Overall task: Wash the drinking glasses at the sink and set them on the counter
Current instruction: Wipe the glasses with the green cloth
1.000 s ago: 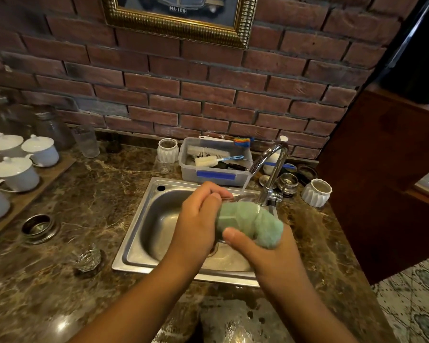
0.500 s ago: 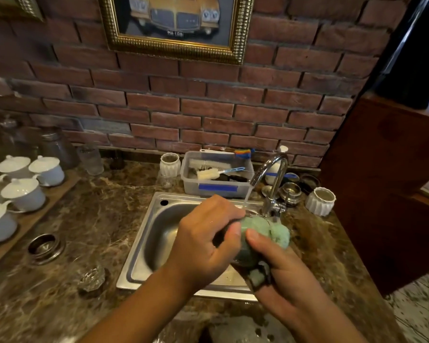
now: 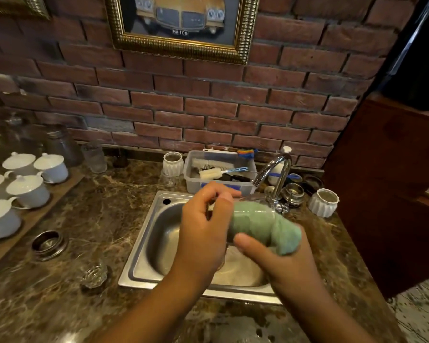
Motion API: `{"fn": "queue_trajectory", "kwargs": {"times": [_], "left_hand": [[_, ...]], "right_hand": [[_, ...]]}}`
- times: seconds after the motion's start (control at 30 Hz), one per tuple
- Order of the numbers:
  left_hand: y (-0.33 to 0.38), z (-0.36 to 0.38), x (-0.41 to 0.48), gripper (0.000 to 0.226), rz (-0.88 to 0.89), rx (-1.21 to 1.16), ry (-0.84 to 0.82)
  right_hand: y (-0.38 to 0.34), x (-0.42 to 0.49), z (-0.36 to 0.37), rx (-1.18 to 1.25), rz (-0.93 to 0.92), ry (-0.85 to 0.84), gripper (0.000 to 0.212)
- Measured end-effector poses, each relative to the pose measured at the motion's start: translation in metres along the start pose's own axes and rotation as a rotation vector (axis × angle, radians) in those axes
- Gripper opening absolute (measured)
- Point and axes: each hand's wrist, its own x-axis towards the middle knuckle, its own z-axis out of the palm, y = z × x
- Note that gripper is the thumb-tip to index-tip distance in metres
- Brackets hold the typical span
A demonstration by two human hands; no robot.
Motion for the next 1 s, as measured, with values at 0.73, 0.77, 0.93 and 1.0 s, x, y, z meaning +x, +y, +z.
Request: {"fn": "queue_trajectory", "kwargs": {"times": [0.73, 0.77, 0.93, 1.0], "left_hand": [[-0.021, -0.009, -0.005, 0.024, 0.530, 0.419, -0.201], [-0.023, -0.009, -0.006, 0.025, 0.480, 0.423, -0.226], [-0.016, 0.005, -0.019, 0.028, -0.462, -0.077, -0.103], [-0.017, 0.007, -0.016, 0.031, -0.890, -0.352, -0.031]], "right_hand": [[-0.002, -0.013, -0.003, 0.646, 0.436, 0.156, 0.041], [-0.002, -0.012, -0.005, 0.627, 0.475, 0.146, 0.042], [-0.008, -0.011, -0.016, -0.221, 0.165, 0.019, 0.012], [-0.008, -0.011, -0.022, -0.570, 0.052, -0.160, 0.007]]}}
